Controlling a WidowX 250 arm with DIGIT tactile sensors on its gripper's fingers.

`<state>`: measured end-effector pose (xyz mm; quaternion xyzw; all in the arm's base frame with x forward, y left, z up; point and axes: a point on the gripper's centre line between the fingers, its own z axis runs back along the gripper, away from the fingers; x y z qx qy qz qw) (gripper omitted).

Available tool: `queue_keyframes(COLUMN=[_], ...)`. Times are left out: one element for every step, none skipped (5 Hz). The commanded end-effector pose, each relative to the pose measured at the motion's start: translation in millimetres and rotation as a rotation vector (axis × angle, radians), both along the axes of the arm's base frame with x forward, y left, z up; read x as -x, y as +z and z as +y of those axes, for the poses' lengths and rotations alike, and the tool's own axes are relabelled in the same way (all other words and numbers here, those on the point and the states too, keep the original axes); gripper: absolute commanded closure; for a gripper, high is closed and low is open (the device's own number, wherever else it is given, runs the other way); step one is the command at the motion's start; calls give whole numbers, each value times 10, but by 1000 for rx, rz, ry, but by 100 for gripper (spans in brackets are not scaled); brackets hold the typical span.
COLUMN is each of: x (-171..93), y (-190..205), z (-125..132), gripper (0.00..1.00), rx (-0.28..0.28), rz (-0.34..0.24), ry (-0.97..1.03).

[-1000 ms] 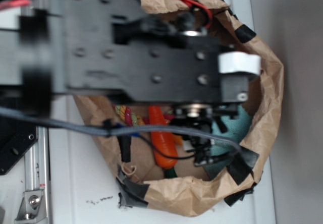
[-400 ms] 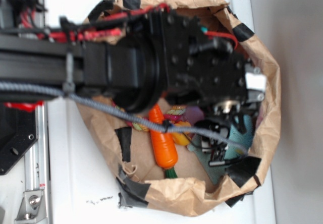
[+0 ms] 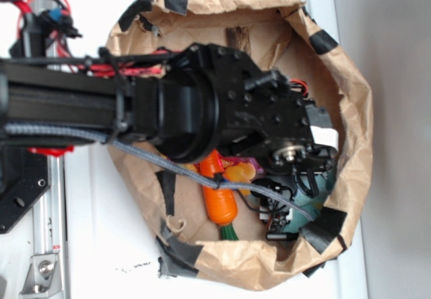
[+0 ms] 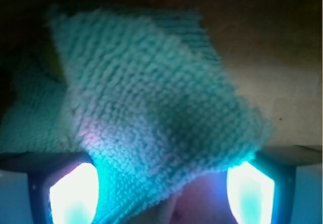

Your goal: Grab the blue cloth.

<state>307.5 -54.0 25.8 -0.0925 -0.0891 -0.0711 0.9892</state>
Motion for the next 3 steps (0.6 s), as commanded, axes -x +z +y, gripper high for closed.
queue_keyframes(x=[18,-123,-263], y=[55,107,197], z=[-248,-159,-80], gripper=[99,100,100], rx=[-41,-96,-141], rz=[-98,-118,-145], ry=[-118,-92,-92])
